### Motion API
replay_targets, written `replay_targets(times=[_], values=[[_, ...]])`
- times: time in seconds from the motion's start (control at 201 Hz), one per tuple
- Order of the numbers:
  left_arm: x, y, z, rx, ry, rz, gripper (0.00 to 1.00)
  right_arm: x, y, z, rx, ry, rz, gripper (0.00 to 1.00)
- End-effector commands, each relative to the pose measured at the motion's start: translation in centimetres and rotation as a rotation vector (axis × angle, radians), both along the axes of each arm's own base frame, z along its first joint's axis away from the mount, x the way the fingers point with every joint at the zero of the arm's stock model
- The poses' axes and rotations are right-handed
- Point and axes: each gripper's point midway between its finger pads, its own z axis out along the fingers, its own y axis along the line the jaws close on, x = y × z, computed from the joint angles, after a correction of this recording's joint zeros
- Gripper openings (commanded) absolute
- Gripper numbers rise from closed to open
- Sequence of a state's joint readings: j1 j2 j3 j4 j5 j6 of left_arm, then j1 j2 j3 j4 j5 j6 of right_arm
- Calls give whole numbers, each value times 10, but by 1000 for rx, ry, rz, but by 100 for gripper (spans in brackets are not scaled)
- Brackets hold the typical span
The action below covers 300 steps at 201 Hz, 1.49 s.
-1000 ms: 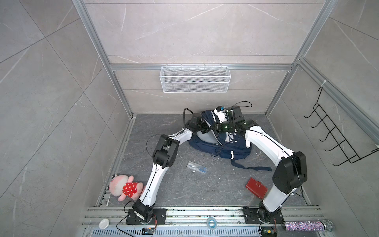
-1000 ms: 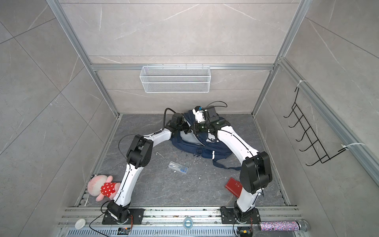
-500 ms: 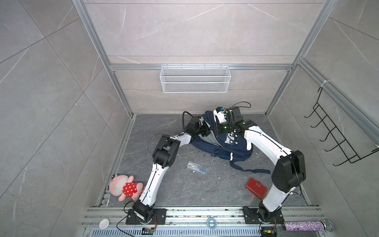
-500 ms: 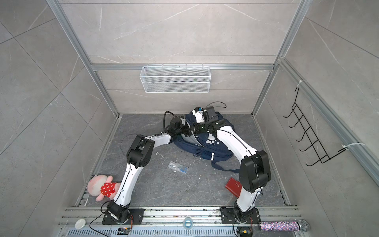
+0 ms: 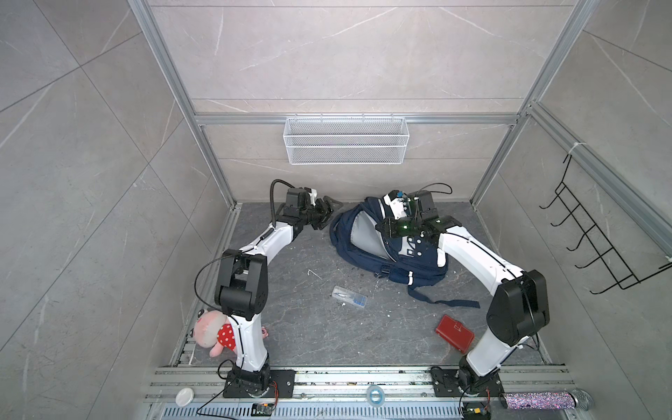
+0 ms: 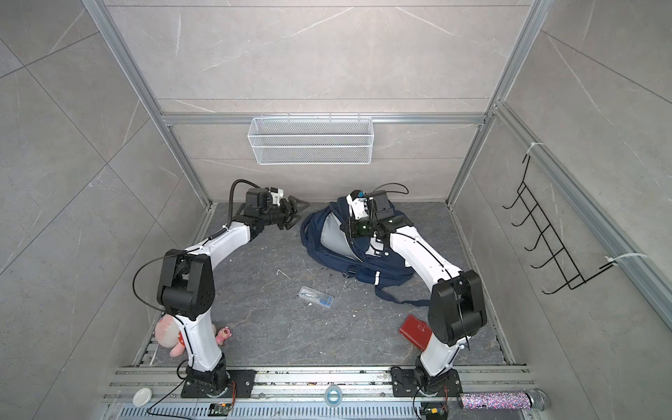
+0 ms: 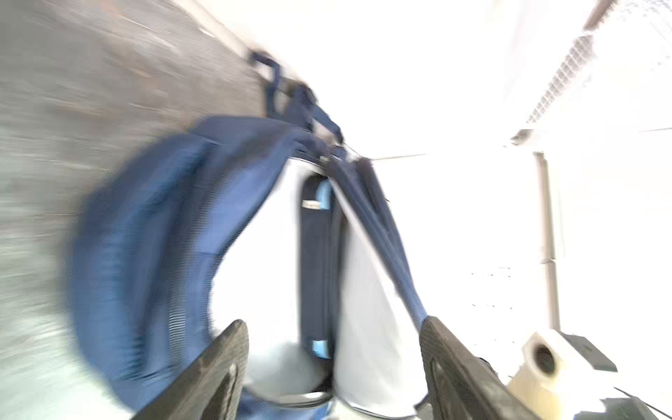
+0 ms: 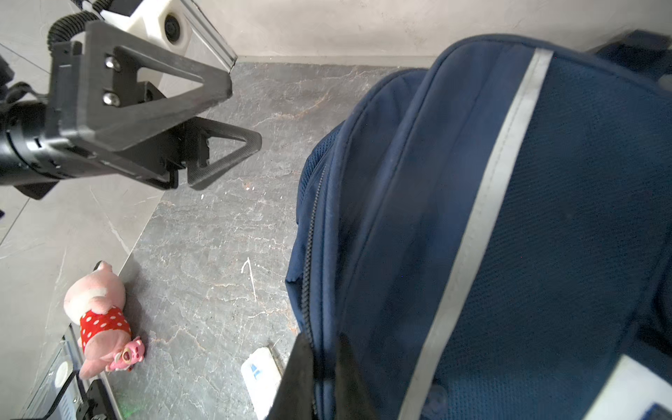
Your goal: Pack the student bag
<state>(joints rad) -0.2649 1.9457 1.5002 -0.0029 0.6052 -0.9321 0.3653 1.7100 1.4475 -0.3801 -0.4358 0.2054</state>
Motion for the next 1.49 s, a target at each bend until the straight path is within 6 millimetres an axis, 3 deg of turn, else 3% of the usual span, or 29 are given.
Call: replay_targets(times=[0.0, 0.105, 0.284, 0.344, 0.458, 0.538, 0.613, 0.702, 0.802, 0.872, 0.961, 1.036, 1.14, 1.245, 1.489], values=[[-8, 10, -45, 143, 74, -51, 82, -19, -2, -9, 4, 50, 22, 0], [9, 6, -55, 186, 53, -88, 91, -21, -2, -19, 24, 83, -4, 0], [27, -7, -79, 221, 61, -125, 93, -24, -2, -33, 13, 144, -37, 16], [26, -14, -87, 221, 70, -137, 93, -25, -4, -31, 13, 149, -47, 25], [18, -26, -103, 212, 91, -156, 92, -32, -8, -21, 34, 151, -73, 60], [12, -34, -108, 194, 102, -165, 88, -39, -16, -15, 44, 163, -104, 69], [7, -37, -107, 194, 99, -175, 84, -43, -34, -11, 44, 182, -179, 75], [2, -36, -106, 196, 102, -180, 77, -47, -70, -17, 39, 231, -326, 77], [-2, -35, -109, 196, 112, -187, 63, -61, -132, -44, 6, 377, -572, 79], [-6, -35, -111, 196, 117, -192, 47, -76, -166, -65, 54, 487, -723, 79], [-13, -33, -109, 193, 120, -201, 30, -93, -188, -88, 123, 568, -844, 79], [-23, -32, -106, 193, 124, -211, 19, -98, -194, -103, 150, 608, -889, 79], [-44, -33, -104, 192, 137, -234, 7, -88, -192, -121, 172, 641, -889, 79], [-71, -37, -106, 201, 157, -263, 3, -62, -191, -135, 191, 638, -874, 78], [-137, -76, -107, 229, 157, -398, 2, 9, -197, -162, 149, 626, -831, 68]])
